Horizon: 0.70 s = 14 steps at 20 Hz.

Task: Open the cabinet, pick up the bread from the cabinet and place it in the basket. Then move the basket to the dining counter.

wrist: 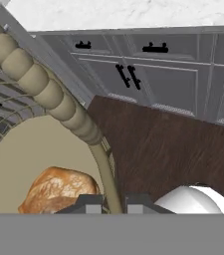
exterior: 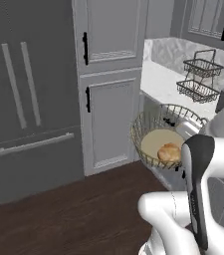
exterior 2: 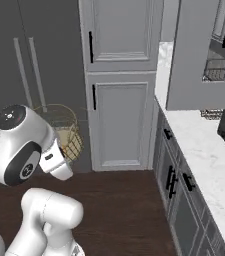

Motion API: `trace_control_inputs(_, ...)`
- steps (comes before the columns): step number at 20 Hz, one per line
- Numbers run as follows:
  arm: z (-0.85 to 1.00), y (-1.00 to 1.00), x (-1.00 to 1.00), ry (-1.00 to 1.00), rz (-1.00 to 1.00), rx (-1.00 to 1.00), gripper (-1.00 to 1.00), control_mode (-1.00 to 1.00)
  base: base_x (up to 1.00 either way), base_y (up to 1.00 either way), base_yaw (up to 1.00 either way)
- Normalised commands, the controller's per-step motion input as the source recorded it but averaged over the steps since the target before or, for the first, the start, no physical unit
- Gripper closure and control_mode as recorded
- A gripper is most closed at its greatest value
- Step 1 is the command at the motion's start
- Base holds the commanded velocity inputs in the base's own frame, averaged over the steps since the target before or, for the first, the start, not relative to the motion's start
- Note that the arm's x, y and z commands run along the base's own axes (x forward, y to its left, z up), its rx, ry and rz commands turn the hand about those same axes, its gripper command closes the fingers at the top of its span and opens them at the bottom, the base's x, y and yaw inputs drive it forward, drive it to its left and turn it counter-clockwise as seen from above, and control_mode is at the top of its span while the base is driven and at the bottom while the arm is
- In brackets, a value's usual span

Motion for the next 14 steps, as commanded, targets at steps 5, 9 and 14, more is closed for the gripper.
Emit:
trace_control_inputs(5,0.0,0.0,0.0,0.0,0.0,0.0,1.0,1.0,0.0,0.0,1.0)
trace_control_inputs(9,0.0,0.0,0.0,0.0,0.0,0.0,1.0,1.0,0.0,0.0,1.0)
trace_control_inputs(14,0.0,0.0,0.0,0.0,0.0,0.0,1.0,1.0,0.0,0.0,1.0)
